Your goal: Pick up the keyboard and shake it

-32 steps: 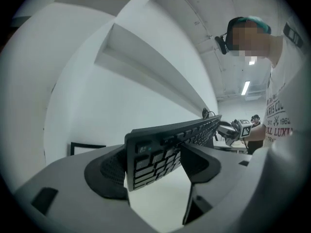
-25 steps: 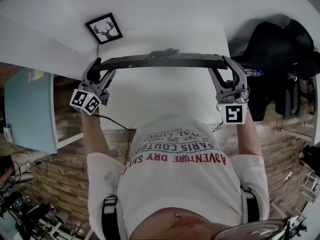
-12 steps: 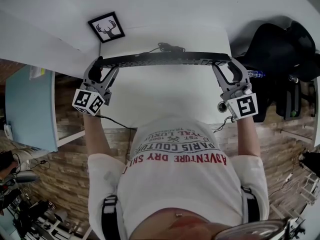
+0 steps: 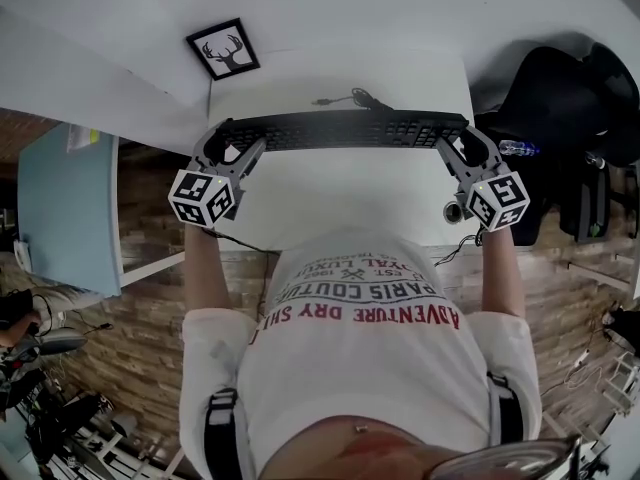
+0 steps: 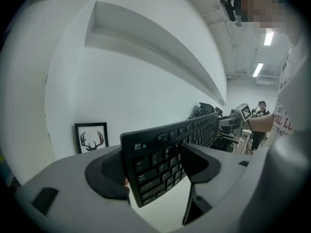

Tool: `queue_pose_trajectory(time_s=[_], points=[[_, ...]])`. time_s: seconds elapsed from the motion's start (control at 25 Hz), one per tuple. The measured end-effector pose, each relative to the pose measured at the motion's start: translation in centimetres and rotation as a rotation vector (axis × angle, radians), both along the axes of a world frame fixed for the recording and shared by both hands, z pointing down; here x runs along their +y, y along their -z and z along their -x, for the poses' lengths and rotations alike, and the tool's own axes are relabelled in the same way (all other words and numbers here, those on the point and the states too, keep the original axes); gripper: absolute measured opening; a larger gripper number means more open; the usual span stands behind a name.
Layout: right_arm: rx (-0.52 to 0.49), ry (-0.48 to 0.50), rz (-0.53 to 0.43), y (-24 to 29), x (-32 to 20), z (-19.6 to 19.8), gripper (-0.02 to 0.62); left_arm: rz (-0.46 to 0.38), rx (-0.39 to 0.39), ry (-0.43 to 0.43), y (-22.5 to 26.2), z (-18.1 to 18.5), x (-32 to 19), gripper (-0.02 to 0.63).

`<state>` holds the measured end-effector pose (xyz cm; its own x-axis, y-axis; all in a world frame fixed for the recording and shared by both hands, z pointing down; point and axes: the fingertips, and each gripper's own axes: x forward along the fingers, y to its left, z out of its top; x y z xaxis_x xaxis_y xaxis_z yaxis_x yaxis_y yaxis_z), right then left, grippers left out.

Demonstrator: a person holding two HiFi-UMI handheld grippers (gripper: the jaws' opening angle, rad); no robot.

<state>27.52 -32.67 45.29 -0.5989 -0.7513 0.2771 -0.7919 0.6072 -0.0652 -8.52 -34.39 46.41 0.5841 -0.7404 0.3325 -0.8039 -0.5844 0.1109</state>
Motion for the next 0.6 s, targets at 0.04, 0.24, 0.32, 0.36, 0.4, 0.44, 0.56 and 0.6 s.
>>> queue_pose_trajectory(time_s=[0.04,0.24,0.32,0.36,0.4,0.44,0.56,0.6], points=[[-0.004,0.002,0.022,-0.7,0.2,-0.1,0.186,0.014,-0.006,-0.001,-0.5,-0.1,0.2,0.326],[-0.016,0.006,0.053,-2.4,0.9,-0.1,0.186,0.038,-0.024,0.0,-1.6,-0.2,0.9,0.325],[-0.013,0.009,0.044,-2.4,1.0,-0.1,0.186,0.034,-0.024,0.002,-1.6,-0.1,1.1,0.325],[-0.011,0.01,0.045,-2.4,1.0,-0.1,0.186,0.03,-0.025,0.004,-1.5,-0.1,1.1,0.325],[-0.011,0.011,0.048,-2.4,0.9,-0.1,0.186,0.027,-0.026,0.005,-1.5,-0.1,1.1,0.325],[-0.012,0.011,0.051,-2.4,0.8,-0.1,0.186,0.025,-0.027,0.006,-1.4,-0.1,1.1,0.325],[-0.015,0.012,0.059,-2.6,0.8,-0.1,0.186,0.022,-0.031,0.009,-1.4,-0.2,1.2,0.327],[-0.015,0.013,0.062,-2.6,0.8,-0.2,0.186,0.02,-0.033,0.009,-1.4,-0.2,1.2,0.325]])
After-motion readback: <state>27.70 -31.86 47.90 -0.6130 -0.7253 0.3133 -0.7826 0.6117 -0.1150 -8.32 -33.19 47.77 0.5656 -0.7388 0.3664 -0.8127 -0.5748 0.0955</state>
